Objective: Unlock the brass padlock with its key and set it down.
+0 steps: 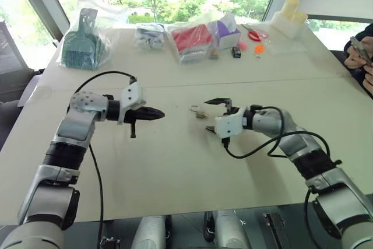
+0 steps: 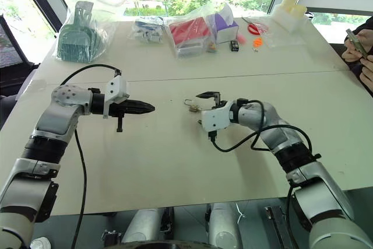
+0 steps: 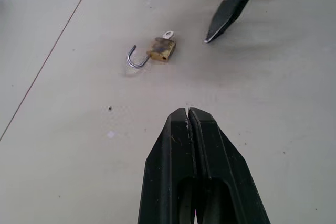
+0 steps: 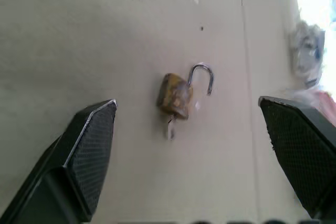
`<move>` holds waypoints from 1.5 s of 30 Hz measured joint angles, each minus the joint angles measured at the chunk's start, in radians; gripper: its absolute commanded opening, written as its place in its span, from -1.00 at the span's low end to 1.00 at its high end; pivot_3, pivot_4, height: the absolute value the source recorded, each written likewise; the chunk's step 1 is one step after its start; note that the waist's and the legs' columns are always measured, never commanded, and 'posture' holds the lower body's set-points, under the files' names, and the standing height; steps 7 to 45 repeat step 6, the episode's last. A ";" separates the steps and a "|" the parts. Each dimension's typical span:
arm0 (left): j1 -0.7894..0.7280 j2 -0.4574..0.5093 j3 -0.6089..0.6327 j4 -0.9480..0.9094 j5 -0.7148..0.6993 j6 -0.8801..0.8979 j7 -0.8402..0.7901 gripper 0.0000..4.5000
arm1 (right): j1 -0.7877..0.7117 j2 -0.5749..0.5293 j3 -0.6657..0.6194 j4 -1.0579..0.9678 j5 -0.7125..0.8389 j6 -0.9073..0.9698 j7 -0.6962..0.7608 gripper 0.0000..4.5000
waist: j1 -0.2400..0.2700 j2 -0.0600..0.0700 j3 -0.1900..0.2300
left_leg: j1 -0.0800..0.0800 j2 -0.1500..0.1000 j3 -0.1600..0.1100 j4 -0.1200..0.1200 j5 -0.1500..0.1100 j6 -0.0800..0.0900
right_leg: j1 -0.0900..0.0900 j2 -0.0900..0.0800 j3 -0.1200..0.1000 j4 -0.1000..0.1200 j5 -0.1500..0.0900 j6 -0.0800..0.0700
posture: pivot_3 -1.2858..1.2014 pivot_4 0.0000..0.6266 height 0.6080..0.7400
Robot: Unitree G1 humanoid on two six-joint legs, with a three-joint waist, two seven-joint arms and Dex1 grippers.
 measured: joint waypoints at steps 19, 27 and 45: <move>0.037 0.025 0.023 -0.047 -0.023 0.056 0.033 -1.00 | 0.068 -0.049 -0.099 -0.294 0.269 0.539 0.175 0.99 | 0.002 0.000 0.000 | 0.001 0.000 -0.001 0.000 0.000 0.001 | 0.001 0.000 0.000 0.000 0.000 0.000 | 0.03 -0.52 1.00; 0.037 0.025 0.023 -0.047 -0.023 0.056 0.033 -1.00 | 0.068 -0.049 -0.099 -0.294 0.269 0.539 0.175 0.99 | 0.002 0.000 0.000 | 0.001 0.000 -0.001 0.000 0.000 0.001 | 0.001 0.000 0.000 0.000 0.000 0.000 | 0.03 -0.52 1.00; 0.037 0.025 0.023 -0.047 -0.023 0.056 0.033 -1.00 | 0.068 -0.049 -0.099 -0.294 0.269 0.539 0.175 0.99 | 0.002 0.000 0.000 | 0.001 0.000 -0.001 0.000 0.000 0.001 | 0.001 0.000 0.000 0.000 0.000 0.000 | 0.03 -0.52 1.00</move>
